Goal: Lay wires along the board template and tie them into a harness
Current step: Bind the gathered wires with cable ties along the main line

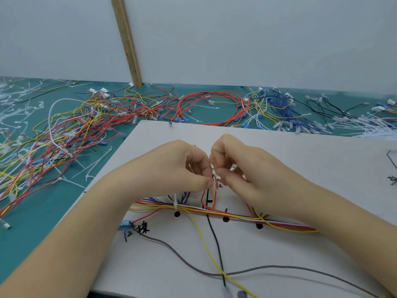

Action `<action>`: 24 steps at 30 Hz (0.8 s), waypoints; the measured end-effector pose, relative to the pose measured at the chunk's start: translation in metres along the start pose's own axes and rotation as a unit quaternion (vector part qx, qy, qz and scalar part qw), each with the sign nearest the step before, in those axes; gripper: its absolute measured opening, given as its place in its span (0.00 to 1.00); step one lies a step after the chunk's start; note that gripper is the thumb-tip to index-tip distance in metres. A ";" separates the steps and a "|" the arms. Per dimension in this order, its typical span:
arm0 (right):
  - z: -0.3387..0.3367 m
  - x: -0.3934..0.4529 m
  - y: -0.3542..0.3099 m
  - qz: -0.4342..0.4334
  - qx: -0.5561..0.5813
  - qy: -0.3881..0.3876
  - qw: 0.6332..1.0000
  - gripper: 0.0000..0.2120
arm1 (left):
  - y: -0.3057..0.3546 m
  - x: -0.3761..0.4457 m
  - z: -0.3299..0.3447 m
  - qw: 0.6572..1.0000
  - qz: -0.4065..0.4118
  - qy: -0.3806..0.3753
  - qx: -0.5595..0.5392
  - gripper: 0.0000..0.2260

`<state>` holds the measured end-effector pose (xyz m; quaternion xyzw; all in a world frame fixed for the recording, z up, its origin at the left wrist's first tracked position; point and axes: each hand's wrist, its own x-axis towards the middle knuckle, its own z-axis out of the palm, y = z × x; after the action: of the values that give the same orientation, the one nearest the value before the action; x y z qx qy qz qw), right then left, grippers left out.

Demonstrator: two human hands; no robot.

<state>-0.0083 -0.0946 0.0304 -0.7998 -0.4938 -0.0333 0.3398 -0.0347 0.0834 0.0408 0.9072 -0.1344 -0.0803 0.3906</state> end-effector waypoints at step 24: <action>-0.016 0.001 -0.008 0.049 0.023 -0.109 0.993 0.04 | -0.005 -0.003 0.001 0.990 -0.016 -0.056 0.125 0.00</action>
<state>-0.0095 -0.1007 0.0467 -0.8135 -0.4891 0.0821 0.3038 -0.0366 0.0867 0.0367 0.9449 -0.1506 -0.1201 0.2646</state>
